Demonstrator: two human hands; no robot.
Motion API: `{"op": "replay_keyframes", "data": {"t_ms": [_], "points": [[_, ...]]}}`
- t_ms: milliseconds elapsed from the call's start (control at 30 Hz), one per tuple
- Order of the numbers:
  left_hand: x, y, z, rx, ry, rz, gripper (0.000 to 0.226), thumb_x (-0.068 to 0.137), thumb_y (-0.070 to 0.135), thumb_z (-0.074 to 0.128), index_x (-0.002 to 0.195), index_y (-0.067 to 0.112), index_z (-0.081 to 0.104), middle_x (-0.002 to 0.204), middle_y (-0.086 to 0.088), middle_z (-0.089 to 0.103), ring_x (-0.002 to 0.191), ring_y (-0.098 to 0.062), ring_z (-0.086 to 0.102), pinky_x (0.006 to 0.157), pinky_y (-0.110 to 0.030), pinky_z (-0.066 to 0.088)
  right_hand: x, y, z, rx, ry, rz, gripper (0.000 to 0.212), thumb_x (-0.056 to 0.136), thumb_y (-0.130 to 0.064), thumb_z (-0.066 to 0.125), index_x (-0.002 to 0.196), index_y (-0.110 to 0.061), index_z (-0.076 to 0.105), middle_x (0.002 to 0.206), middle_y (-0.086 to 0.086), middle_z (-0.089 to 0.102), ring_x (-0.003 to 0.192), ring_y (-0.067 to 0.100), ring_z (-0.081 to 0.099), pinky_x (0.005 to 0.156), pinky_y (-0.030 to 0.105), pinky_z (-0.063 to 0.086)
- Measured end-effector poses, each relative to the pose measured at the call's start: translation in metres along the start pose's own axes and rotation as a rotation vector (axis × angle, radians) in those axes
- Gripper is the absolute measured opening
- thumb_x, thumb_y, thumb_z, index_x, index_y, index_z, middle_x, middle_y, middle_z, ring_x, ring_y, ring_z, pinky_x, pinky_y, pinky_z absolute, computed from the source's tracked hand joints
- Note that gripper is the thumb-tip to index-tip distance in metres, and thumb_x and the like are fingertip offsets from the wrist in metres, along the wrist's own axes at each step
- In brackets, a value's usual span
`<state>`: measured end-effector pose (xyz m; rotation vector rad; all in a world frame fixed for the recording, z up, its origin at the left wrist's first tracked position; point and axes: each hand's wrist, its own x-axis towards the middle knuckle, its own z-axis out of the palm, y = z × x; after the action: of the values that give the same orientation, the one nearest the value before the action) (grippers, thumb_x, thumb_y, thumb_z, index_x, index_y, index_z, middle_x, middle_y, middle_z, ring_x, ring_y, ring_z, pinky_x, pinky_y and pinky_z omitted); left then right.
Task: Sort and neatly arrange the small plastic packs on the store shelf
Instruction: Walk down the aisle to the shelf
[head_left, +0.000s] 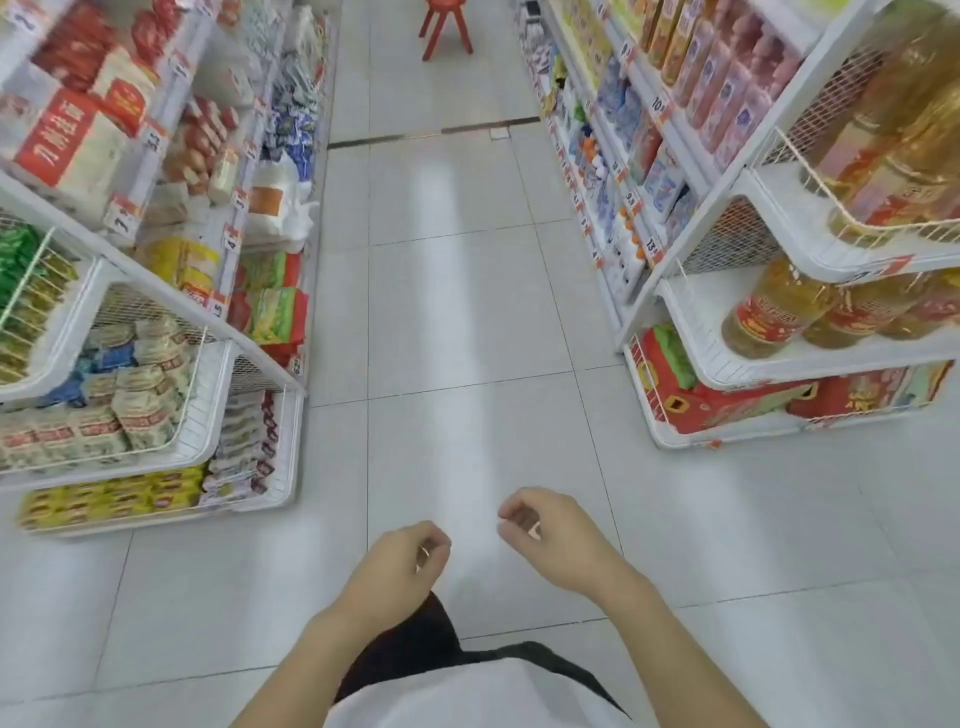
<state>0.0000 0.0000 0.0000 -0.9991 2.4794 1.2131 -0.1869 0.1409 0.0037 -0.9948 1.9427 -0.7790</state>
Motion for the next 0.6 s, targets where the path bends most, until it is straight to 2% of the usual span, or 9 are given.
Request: {"op": "replay_keyframes", "data": {"t_ms": [133,300,433,600], "points": [[0.024,-0.012,-0.019,-0.067,0.003,-0.095,0.014,0.094,0.033,0.051,0.087,0.034,0.063,0.081,0.022,0.067,0.078,0.002,0.061,0.069,-0.013,0.046,0.05,-0.008,-0.007,-0.005,-0.064,0.023,0.012,0.092,-0.032,0.06,0.101,-0.026,0.066,0.095,-0.014,0.066,0.089,0.0,0.062,0.083,0.021,0.051],[0.094,-0.024,-0.063,-0.146,0.0,-0.11,0.038,0.08,0.065,0.039,0.082,0.034,0.062,0.08,0.022,0.067,0.074,-0.001,0.06,0.068,-0.015,0.047,0.132,-0.025,-0.027,-0.06,-0.115,0.053,0.012,0.094,-0.029,0.06,0.104,-0.025,0.066,0.096,-0.016,0.065,0.09,-0.003,0.062,0.081,0.013,0.048],[0.178,-0.037,-0.118,-0.065,-0.057,-0.088,0.016,0.092,0.042,0.046,0.088,0.036,0.06,0.083,0.02,0.067,0.077,-0.001,0.061,0.073,-0.024,0.052,0.211,-0.054,-0.06,-0.072,-0.089,0.09,0.012,0.094,-0.029,0.06,0.103,-0.024,0.067,0.096,-0.015,0.067,0.09,-0.003,0.061,0.079,0.008,0.044],[0.279,-0.032,-0.191,-0.048,-0.095,-0.053,0.015,0.094,0.03,0.049,0.084,0.033,0.06,0.08,0.017,0.067,0.075,-0.002,0.061,0.072,-0.024,0.051,0.295,-0.079,-0.11,-0.045,-0.029,0.154,0.01,0.094,-0.028,0.062,0.102,-0.025,0.068,0.094,-0.015,0.068,0.091,-0.006,0.061,0.079,0.006,0.044]]}}
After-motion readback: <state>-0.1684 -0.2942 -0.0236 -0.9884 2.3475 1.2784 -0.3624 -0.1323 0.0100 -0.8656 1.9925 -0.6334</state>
